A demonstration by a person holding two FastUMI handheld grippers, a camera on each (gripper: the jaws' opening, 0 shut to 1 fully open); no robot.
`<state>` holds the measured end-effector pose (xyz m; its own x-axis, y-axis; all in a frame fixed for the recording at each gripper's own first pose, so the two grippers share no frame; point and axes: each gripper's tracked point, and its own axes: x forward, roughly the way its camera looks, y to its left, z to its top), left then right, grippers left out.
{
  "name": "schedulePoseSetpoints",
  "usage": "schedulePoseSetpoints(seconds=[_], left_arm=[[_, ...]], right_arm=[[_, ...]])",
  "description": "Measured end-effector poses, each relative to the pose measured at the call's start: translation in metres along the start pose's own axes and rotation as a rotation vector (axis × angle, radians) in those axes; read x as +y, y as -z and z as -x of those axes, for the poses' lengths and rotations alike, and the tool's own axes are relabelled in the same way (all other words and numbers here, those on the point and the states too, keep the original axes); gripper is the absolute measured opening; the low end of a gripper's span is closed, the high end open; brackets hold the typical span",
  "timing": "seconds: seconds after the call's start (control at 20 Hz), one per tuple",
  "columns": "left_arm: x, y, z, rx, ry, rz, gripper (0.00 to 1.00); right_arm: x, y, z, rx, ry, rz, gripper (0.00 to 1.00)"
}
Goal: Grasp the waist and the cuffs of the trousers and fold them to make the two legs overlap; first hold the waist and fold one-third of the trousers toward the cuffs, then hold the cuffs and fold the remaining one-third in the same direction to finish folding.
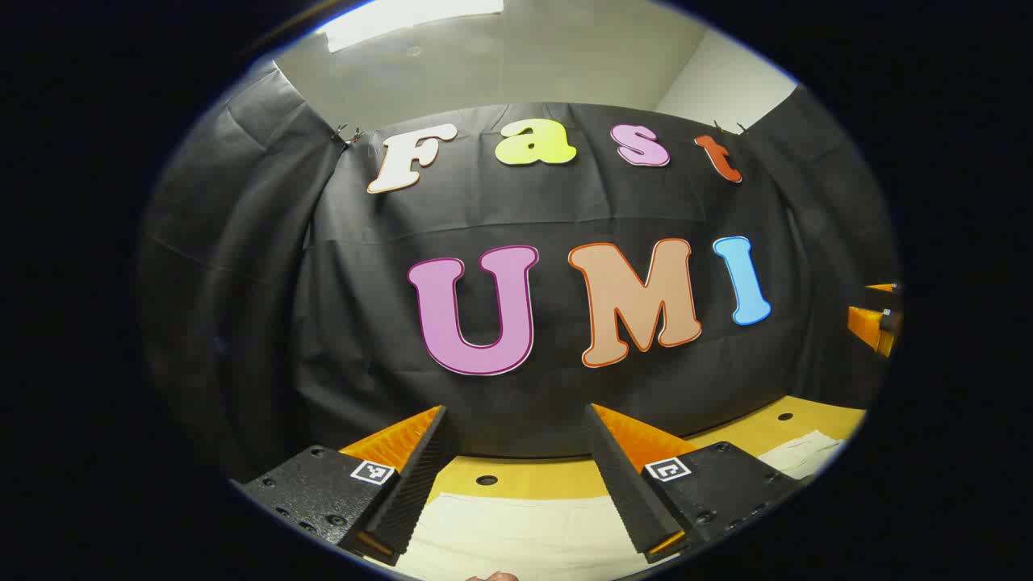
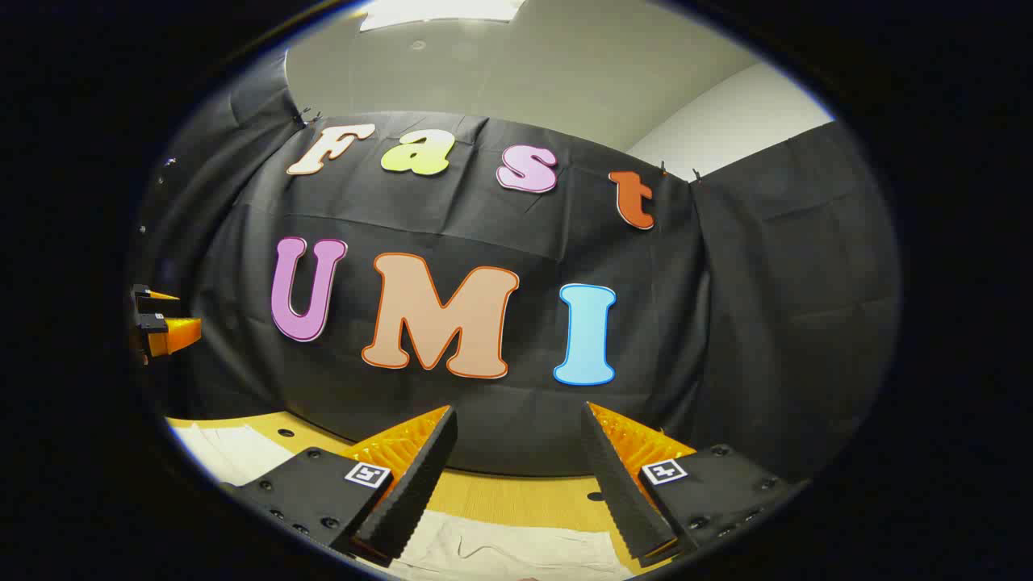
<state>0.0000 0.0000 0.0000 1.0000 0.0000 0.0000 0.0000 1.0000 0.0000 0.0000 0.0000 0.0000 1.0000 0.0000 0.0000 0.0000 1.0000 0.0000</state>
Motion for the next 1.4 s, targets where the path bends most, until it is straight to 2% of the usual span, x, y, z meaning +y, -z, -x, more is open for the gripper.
schedulePoseSetpoints(seconds=[0.25, 0.3, 0.35, 0.55, 1.4], left_arm=[[0.005, 0.001, 0.004, -0.009, -0.011, -0.012, 0.96], [0.006, 0.0, 0.005, -0.011, -0.015, -0.011, 0.99], [0.006, 0.002, 0.006, -0.009, -0.016, -0.007, 0.96], [0.01, 0.004, 0.009, -0.002, -0.026, -0.003, 0.96], [0.012, 0.008, 0.011, 0.01, -0.04, -0.003, 0.96]], right_arm=[[-0.008, -0.003, 0.004, -0.008, 0.02, 0.01, 0.97], [-0.01, -0.002, 0.004, -0.004, 0.026, 0.005, 0.97], [-0.011, 0.0, 0.005, 0.0, 0.029, 0.002, 0.97], [-0.02, -0.004, 0.01, -0.012, 0.055, 0.014, 0.97], [-0.033, 0.007, 0.014, 0.006, 0.042, 0.047, 0.96]])
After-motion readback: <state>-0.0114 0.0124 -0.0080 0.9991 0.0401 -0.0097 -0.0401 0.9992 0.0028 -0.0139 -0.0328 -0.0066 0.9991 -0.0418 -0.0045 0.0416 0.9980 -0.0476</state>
